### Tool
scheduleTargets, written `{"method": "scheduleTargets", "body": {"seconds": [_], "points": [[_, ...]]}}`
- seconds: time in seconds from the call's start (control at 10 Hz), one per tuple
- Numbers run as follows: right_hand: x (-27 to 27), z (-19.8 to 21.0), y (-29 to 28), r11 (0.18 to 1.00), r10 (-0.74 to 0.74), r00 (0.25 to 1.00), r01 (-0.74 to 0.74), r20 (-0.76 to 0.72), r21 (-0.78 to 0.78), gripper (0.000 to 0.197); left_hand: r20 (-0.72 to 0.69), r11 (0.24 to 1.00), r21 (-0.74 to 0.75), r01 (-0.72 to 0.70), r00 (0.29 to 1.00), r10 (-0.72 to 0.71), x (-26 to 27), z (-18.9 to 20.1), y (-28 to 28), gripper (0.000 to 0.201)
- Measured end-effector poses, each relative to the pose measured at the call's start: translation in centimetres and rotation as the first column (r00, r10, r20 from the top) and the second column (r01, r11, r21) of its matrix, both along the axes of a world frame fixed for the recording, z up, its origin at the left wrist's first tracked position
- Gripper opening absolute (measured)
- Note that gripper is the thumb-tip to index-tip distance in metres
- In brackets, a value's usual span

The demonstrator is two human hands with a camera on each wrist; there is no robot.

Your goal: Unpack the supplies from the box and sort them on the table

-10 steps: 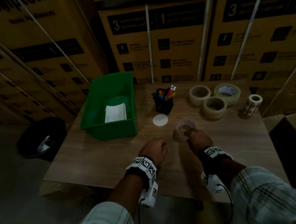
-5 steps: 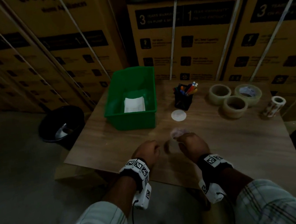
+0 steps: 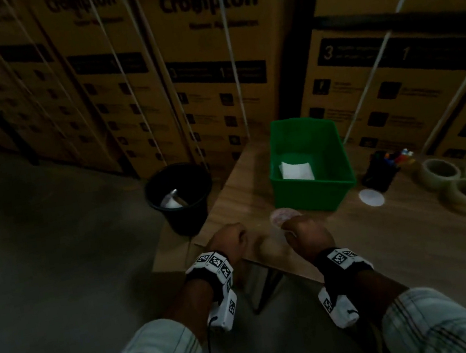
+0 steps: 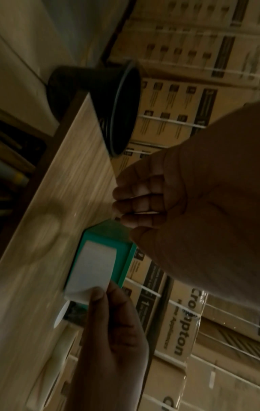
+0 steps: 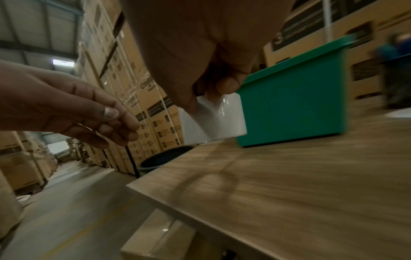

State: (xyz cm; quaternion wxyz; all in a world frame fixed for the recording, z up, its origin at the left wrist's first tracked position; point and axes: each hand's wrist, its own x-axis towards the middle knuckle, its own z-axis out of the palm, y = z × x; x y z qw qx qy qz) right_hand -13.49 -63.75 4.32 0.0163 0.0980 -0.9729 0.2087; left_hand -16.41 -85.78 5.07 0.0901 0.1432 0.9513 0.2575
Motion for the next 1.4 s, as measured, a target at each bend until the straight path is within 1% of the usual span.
{"method": "scheduleTargets", "body": {"seconds": [0.1, 0.2, 0.3, 0.4, 0.5, 0.6, 0.7, 0.8, 1.0, 1.1, 1.2, 1.3, 1.4], "points": [[-1.4, 0.6, -5.0, 0.998, 0.065, 0.998, -0.065, -0.018, -0.018, 0.044, -0.013, 1.0, -0.013, -0.027, 1.0, 0.026, -0.7, 0.3, -5.0, 0.025], [-2.7, 1.4, -9.5, 0.991, 0.127, 0.988, -0.131, -0.092, -0.041, 0.039, 0.005, 0.998, -0.026, -0.051, 0.999, 0.051, -1.4, 0.3, -9.2, 0.027], [-4.0, 2.1, -13.2, 0.987, 0.149, 0.981, -0.155, -0.121, -0.043, 0.031, 0.031, 0.997, -0.023, -0.078, 0.996, 0.078, -2.7, -0.3, -12.5, 0.027], [-5.6, 2.2, -15.8, 0.987, 0.158, 0.982, -0.16, -0.108, -0.015, 0.028, 0.052, 0.994, -0.008, -0.106, 0.993, 0.106, -4.1, -1.0, -14.6, 0.025], [-8.2, 2.2, -17.7, 0.977, 0.211, 0.977, -0.211, -0.026, 0.011, 0.032, 0.075, 0.993, 0.01, -0.114, 0.991, 0.113, -5.8, -1.7, -15.8, 0.025], [-11.6, 2.1, -19.4, 0.968, 0.249, 0.967, -0.249, 0.045, -0.015, 0.039, 0.08, 0.993, 0.001, -0.12, 0.99, 0.119, -8.3, -2.2, -16.8, 0.025], [-15.8, 1.0, -20.3, 0.971, 0.238, 0.969, -0.236, 0.062, -0.033, 0.039, 0.074, 0.99, -0.017, -0.142, 0.987, 0.143, -11.7, -2.3, -17.7, 0.026], [-20.2, 0.3, -20.9, 0.98, 0.198, 0.975, -0.194, 0.1, -0.044, 0.04, 0.121, 0.988, -0.067, -0.141, 0.982, 0.149, -15.2, -1.6, -18.5, 0.028], [-28.5, -1.8, -23.0, 0.977, 0.208, 0.948, -0.212, 0.24, -0.009, 0.043, 0.148, 0.983, -0.088, -0.158, 0.974, 0.17, -22.3, -0.9, -19.6, 0.029], [-31.2, -3.0, -24.7, 0.98, 0.188, 0.934, -0.197, 0.303, 0.001, 0.04, 0.189, 0.976, -0.158, -0.148, 0.966, 0.177, -24.7, -1.6, -19.7, 0.031], [-33.7, -3.8, -26.3, 0.979, 0.154, 0.921, -0.191, 0.358, 0.07, 0.04, 0.244, 0.973, -0.172, -0.155, 0.95, 0.194, -26.7, -2.6, -19.9, 0.033], [-35.5, -4.9, -27.2, 0.973, 0.148, 0.912, -0.204, 0.382, 0.111, 0.043, 0.283, 0.968, -0.185, -0.171, 0.934, 0.219, -28.0, -3.7, -20.7, 0.027], [-36.3, -5.4, -28.1, 0.978, 0.127, 0.901, -0.183, 0.414, 0.1, 0.04, 0.316, 0.963, -0.181, -0.198, 0.916, 0.247, -28.6, -4.3, -21.6, 0.028]]}}
